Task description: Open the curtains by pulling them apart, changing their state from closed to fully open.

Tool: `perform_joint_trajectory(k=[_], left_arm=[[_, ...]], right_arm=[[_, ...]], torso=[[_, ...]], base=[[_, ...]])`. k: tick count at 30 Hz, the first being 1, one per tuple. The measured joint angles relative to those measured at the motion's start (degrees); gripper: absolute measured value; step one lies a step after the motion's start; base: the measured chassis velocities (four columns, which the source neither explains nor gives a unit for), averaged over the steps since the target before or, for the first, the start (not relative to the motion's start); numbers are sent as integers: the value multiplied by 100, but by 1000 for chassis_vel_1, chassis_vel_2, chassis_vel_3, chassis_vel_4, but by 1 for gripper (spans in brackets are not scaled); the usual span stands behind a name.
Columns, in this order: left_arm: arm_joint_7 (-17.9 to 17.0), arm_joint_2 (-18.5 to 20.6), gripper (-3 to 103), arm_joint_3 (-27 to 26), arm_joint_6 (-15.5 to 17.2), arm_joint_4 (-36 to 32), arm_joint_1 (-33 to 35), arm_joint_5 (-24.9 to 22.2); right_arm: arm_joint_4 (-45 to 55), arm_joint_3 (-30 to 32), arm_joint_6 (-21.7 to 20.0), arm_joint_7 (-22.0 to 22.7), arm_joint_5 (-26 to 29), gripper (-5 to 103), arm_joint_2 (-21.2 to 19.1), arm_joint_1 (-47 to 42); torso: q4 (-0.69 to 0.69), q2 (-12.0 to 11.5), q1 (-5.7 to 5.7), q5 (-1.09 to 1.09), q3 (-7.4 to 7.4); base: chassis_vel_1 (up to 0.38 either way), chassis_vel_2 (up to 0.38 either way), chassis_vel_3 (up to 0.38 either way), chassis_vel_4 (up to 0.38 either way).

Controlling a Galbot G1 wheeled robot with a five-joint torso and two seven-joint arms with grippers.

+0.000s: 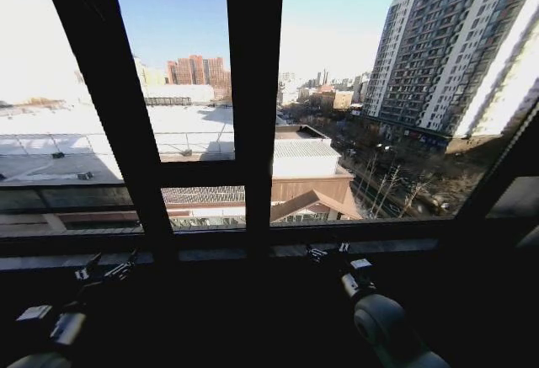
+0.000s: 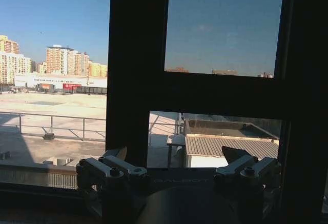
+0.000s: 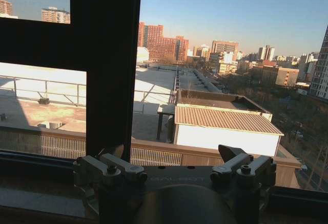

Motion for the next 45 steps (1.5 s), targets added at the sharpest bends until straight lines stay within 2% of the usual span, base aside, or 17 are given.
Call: perform_joint_trajectory(k=[12, 23, 27, 30, 32, 36, 39, 45], left_arm=[[1, -17, 100, 2, -43, 16, -4, 1], [-6, 24, 100, 14, -27, -16, -78, -8], [-3, -18, 100, 3, -50, -18, -30, -8], [-2, -51, 100, 0, -73, -18, -16, -4], [-2, -55, 100, -1, -77, -20, -14, -4], [-7, -60, 100, 3, -121, -26, -19, -4], [-13, -56, 100, 12, -168, -18, -30, -5], [-14, -97, 100, 16, -169, -85, 76, -5]], right_arm=[[6, 6, -1, 2, -25, 100, 11, -49], [19, -4, -1, 5, -48, 100, 40, -72], [22, -3, -1, 10, -50, 100, 30, -87], [22, -11, 5, 9, -57, 100, 28, -103], [22, -16, 7, 5, -62, 100, 29, -107], [16, -31, 13, -28, -85, 100, 60, -110], [-33, -31, 34, -32, -85, 100, 101, -65], [-90, -12, 62, -28, -91, 100, 121, -84]], torso=[[0, 1, -1, 2, -1], [2, 0, 2, -2, 1], [-1, 0, 0, 6, 0], [0, 1, -1, -4, -1], [1, 1, -2, -3, -1], [2, 5, -6, 0, -3], [-4, 4, -6, 1, -2], [0, -4, 7, 2, 3]], base=[[137, -317, -133, 320], [332, -307, -340, 304], [328, -324, -345, 326], [280, -337, -278, 343], [227, -298, -279, 326], [144, -151, -185, 196], [29, -66, -114, 66], [-28, 4, -1, -17]])
